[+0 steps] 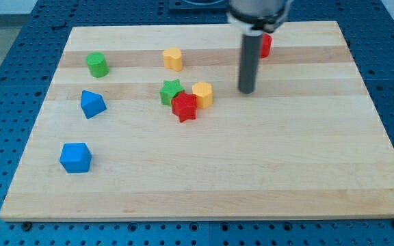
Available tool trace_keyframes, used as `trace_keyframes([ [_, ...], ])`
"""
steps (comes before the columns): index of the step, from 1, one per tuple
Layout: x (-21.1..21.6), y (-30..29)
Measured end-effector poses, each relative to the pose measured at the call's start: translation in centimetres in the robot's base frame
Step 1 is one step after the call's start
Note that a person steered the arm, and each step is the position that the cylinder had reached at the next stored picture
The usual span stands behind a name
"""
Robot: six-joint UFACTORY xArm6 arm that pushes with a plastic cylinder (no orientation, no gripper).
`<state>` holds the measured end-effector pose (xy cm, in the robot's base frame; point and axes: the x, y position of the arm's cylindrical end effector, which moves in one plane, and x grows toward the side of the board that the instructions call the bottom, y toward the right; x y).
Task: Slide the red circle towards the yellow hexagon
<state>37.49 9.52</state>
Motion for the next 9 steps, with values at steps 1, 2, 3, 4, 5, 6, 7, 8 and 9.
trace_keyframes([
  [1, -3.9, 4.8],
  [2, -8.4, 9.2],
  [3, -12.4, 10.5],
  [4, -12.8, 9.5],
  [5, -12.2, 6.8],
  [6, -11.5, 3.4],
  [7, -9.5, 0.3],
  [8, -7.6, -1.2],
  [9, -7.4, -1.3],
])
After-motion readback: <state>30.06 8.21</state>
